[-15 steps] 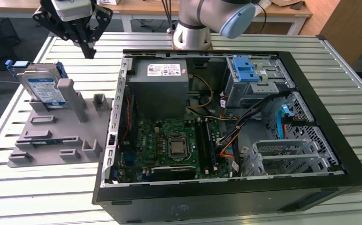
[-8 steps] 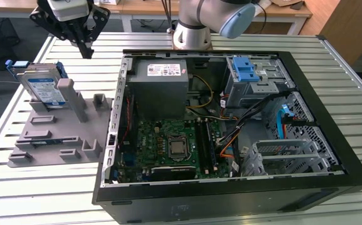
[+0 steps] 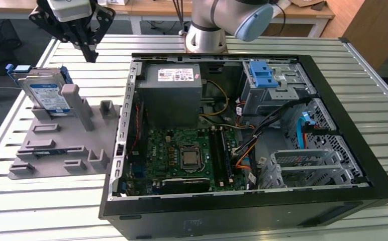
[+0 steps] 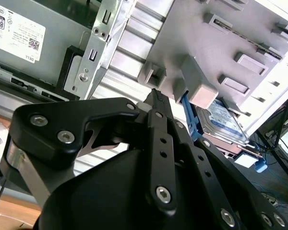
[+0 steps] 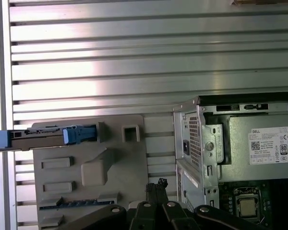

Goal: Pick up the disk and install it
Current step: 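Reach for the disk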

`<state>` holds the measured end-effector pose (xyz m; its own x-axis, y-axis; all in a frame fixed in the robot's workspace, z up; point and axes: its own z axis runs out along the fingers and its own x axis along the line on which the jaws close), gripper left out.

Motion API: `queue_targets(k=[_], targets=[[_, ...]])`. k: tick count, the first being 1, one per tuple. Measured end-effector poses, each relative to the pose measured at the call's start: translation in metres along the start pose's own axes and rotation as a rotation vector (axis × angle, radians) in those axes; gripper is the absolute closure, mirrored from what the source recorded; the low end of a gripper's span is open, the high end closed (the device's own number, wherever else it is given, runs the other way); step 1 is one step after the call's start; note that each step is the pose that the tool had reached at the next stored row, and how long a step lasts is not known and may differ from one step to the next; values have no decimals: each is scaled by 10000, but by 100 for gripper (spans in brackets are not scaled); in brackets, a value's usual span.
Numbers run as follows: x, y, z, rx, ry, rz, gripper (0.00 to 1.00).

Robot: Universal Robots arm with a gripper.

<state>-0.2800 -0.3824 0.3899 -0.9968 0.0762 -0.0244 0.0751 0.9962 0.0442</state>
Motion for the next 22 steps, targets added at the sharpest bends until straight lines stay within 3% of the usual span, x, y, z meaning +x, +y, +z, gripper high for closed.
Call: queue_targets(k=[22], targets=[[59, -2, 2, -1, -1, 0, 89]])
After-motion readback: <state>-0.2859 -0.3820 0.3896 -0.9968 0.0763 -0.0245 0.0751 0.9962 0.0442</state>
